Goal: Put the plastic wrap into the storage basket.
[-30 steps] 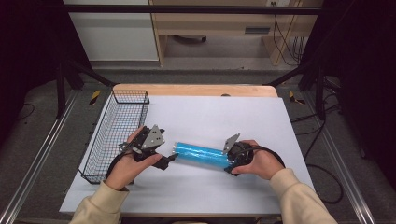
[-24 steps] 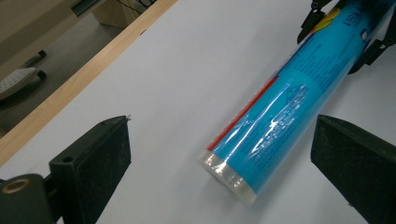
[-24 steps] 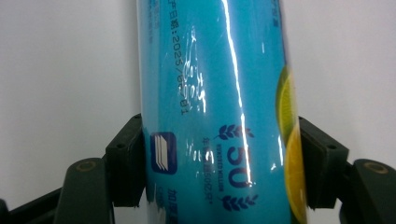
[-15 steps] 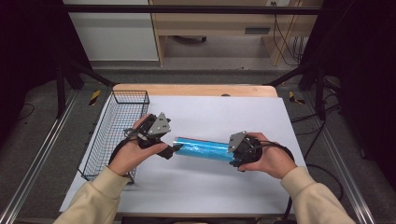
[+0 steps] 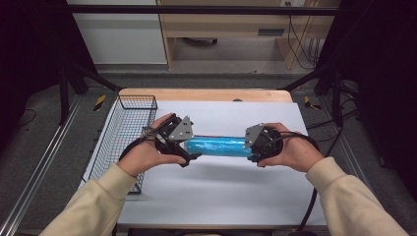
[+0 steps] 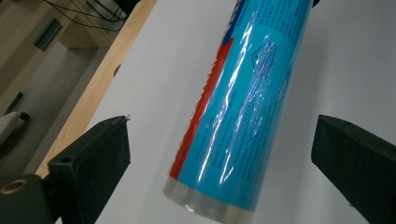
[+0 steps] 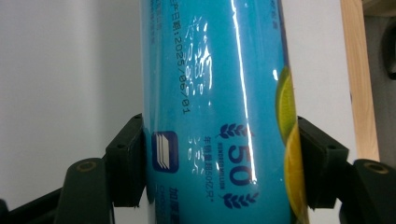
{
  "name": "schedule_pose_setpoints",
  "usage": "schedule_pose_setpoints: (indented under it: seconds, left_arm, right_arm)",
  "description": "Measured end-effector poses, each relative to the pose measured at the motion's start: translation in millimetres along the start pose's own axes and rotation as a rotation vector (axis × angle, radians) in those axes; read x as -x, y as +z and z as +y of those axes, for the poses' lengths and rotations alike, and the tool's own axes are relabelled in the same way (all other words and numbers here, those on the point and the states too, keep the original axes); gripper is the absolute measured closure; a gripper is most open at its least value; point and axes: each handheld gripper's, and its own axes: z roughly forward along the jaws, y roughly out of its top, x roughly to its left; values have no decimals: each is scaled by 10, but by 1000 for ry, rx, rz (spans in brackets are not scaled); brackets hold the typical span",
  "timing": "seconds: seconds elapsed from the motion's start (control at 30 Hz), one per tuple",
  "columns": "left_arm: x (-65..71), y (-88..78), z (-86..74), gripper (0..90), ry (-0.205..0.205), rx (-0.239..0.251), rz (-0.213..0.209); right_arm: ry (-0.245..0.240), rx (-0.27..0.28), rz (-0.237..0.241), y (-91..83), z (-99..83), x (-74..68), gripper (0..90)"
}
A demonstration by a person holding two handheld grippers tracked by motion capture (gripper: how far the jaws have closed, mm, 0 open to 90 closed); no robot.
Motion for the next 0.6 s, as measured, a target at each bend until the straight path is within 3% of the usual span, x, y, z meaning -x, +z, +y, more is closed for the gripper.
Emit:
schedule_pose_setpoints:
  seconds: [0.07, 0.33, 0.6]
  left_arm:
    - [16, 12, 6, 45, 5, 0, 2]
    - [89, 126, 55, 52, 105, -17, -6]
    - [19, 245, 64, 66, 144, -34, -14]
  right_arm:
    - [-6, -4, -1, -22, 19, -4, 310]
    - [-27, -8, -12, -72, 133, -27, 311]
    - [-53, -21, -27, -116, 247, -1, 310]
